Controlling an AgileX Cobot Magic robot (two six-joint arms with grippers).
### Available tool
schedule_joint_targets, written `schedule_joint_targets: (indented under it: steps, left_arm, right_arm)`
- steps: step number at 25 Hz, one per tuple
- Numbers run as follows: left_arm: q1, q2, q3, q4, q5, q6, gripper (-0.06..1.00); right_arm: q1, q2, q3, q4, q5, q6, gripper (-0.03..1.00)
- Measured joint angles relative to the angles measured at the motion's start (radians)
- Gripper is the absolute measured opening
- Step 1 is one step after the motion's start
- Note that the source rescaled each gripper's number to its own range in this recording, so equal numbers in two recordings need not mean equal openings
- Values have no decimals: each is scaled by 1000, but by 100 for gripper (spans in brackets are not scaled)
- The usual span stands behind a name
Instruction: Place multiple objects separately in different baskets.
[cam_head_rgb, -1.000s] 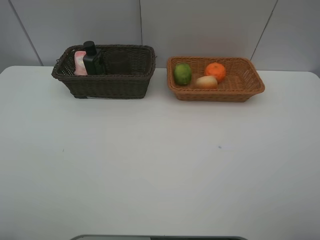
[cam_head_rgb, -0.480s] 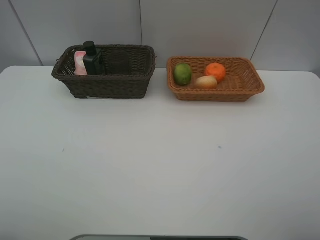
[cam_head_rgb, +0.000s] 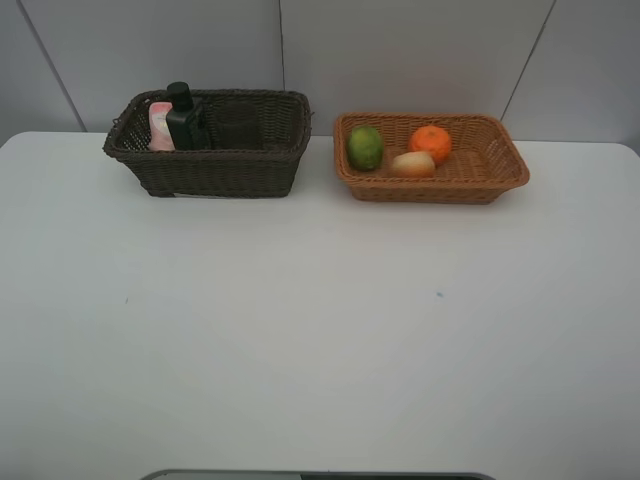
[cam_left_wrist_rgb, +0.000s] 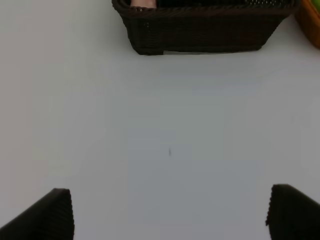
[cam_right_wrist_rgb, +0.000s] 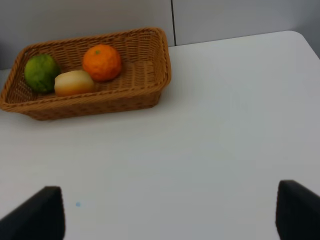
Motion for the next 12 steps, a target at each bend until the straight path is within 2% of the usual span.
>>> schedule_joint_targets:
  steps: [12]
  left_arm:
    - [0, -1, 0, 4, 0, 8, 99]
  right_arm:
    - [0, 0, 0, 0, 0, 0, 81]
